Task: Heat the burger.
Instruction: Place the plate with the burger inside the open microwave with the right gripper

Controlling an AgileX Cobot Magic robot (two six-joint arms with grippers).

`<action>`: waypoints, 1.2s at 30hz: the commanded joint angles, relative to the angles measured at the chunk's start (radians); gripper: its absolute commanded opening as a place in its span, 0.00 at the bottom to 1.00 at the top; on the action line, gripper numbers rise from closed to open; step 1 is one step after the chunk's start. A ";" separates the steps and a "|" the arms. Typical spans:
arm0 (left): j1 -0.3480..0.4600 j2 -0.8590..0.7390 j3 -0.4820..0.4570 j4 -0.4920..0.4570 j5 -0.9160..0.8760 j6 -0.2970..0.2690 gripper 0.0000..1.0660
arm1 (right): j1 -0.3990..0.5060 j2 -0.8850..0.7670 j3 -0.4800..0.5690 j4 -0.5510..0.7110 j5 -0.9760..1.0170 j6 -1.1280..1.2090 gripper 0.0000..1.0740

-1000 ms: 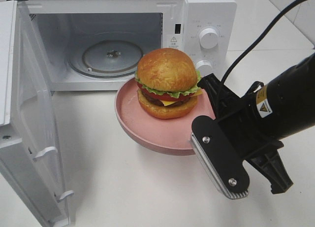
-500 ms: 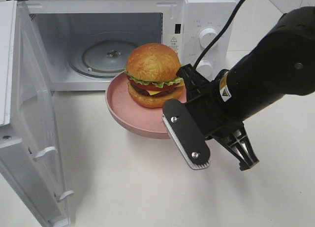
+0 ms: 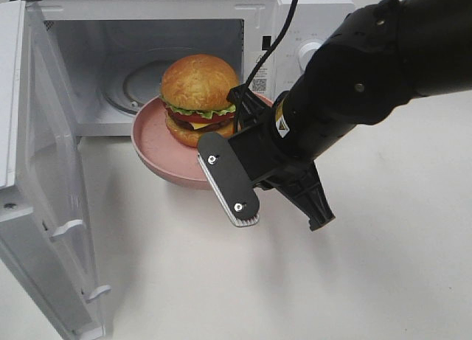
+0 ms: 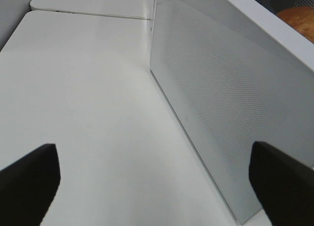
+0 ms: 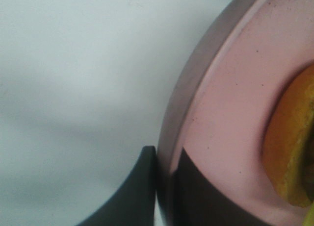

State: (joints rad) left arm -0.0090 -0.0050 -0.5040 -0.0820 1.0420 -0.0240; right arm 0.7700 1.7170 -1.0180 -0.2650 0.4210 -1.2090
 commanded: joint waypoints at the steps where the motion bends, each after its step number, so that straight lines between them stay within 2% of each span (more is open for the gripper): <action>1: 0.001 -0.021 0.001 0.001 -0.009 -0.001 0.94 | 0.003 0.025 -0.057 -0.022 -0.058 0.014 0.00; 17: 0.001 -0.021 0.001 0.001 -0.009 -0.001 0.94 | 0.003 0.133 -0.181 -0.022 -0.053 0.014 0.00; 36: 0.001 -0.021 0.001 0.001 -0.009 0.000 0.94 | 0.003 0.298 -0.404 -0.022 0.005 0.074 0.00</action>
State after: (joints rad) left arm -0.0090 -0.0050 -0.5040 -0.0820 1.0420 -0.0240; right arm 0.7700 2.0050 -1.3760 -0.2710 0.4610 -1.1460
